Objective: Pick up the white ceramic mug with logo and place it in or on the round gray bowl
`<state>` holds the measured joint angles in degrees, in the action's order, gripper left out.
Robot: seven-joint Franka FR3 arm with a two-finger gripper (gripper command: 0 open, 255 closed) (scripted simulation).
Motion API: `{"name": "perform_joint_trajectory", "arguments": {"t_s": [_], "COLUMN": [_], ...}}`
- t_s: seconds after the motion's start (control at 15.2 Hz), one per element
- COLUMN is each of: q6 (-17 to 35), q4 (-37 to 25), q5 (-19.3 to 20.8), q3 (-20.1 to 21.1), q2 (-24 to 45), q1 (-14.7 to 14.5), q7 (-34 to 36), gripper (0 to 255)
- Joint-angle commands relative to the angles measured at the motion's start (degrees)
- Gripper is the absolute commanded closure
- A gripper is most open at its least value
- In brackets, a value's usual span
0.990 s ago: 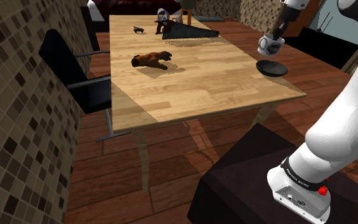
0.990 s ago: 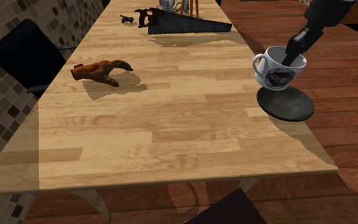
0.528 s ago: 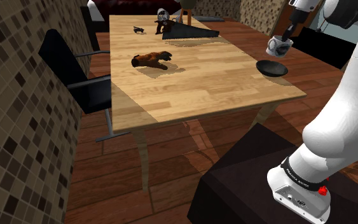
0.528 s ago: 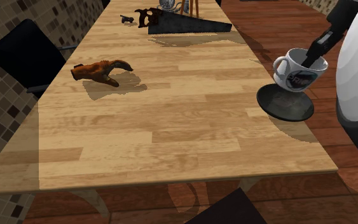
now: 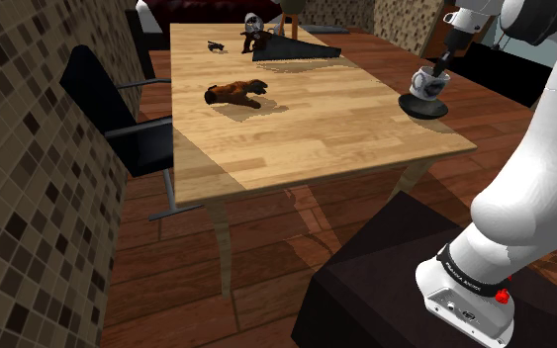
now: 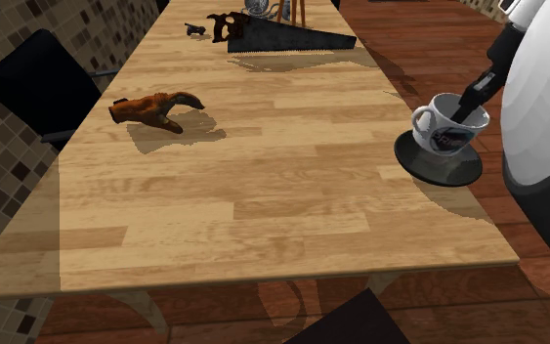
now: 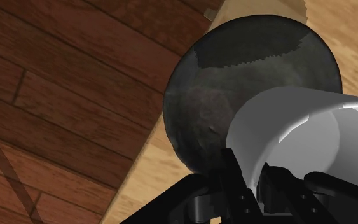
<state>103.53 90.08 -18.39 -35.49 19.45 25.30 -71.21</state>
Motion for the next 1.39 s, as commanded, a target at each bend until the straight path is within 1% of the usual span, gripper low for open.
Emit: {"name": "perform_joint_trajectory", "arguments": {"t_s": [0.0,0.26,0.73,0.79,1.12,1.32], "q6": [1.5,3.8,3.8,3.8,3.8,-1.5], "q4": [1.3,3.3,3.3,3.3,3.3,-1.5], "q5": [-0.2,-0.7,-0.7,-0.7,-0.7,0.1], "q3": [0.1,0.3,0.3,0.3,0.3,-0.2], "q2": [0.2,0.7,0.7,0.7,0.7,0.0], "q1": [-0.1,-0.2,-0.2,-0.2,-0.2,0.5], "q7": [-0.3,-0.9,-0.9,-0.9,-0.9,-0.2], "gripper": [255,255,255,0,0,0]}}
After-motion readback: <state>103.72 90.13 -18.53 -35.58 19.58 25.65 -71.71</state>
